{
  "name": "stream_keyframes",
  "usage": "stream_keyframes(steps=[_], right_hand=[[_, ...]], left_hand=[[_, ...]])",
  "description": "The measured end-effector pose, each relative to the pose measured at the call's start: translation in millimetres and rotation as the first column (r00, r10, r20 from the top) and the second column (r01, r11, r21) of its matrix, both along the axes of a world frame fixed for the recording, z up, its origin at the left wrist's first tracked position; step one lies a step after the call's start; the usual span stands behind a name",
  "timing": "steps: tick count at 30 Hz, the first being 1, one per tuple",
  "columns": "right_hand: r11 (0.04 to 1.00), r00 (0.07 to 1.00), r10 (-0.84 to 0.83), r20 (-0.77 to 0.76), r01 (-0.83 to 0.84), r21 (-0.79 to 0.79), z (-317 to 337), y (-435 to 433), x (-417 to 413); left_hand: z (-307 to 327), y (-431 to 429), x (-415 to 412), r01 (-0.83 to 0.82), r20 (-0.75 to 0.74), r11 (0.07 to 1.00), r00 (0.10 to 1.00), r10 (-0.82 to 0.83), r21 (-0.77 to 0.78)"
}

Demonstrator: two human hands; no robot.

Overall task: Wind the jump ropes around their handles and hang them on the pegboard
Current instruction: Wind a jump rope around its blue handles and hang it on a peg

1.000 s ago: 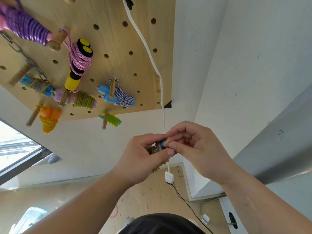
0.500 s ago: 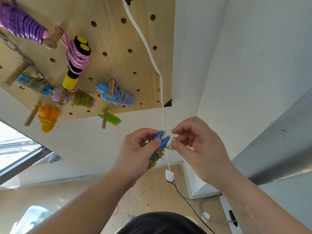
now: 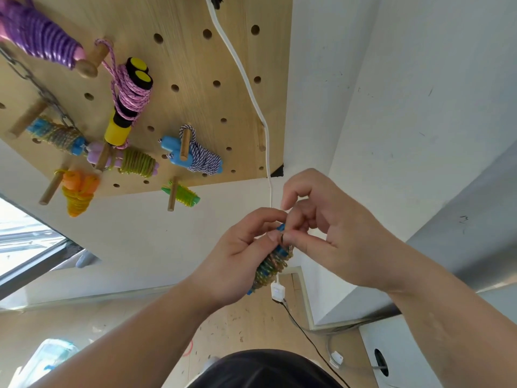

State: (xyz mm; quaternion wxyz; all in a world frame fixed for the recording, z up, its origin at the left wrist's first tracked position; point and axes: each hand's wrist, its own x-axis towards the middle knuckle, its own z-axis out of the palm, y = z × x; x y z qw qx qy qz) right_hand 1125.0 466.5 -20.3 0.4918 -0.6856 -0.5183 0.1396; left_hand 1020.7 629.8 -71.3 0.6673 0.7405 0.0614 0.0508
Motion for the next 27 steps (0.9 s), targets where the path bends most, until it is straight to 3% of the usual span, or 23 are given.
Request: stream_keyframes(steps=[5, 10, 16, 19, 23, 25, 27], right_hand=[[0.999, 0.997, -0.031, -0.066, 0.034, 0.031, 2, 2, -3], [0.998, 0.992, -0.051, -0.119, 0.055, 0.033, -2, 2, -5], [0.997, 0.923, -0.019, -0.385, 0.044, 0.056, -11, -5, 4], [0.998, 0.94, -0.052, -0.337, 0.056, 0.004, -10, -7, 4], [0.992, 0.989, -0.109, -0.101, 0.102, -0.07, -8, -3, -3], [0.986, 0.986, -0.16, -0.051, 0.156, -0.065, -8, -1, -6], [0.96, 0.954, -0.279, -0.109, 0.274, -0.06, -10, 1, -9]], left_hand=[[4, 0, 0, 0.033, 0.074, 0.993, 0.997, -0.024, -0.114], [5, -2, 1, 0.025, 0.139, 0.996, 0.99, -0.013, -0.084], [11, 0, 2, -0.017, 0.114, 1.0, 0.993, 0.019, -0.019], [12, -3, 2, -0.059, 0.074, 0.993, 0.996, 0.052, 0.103], [14, -6, 11, -0.148, 0.021, 0.959, 0.989, 0.147, 0.242], [15, -7, 15, -0.203, 0.012, 0.952, 0.978, 0.206, 0.23], [16, -9, 17, -0.266, 0.01, 0.954, 0.964, 0.267, 0.136]])
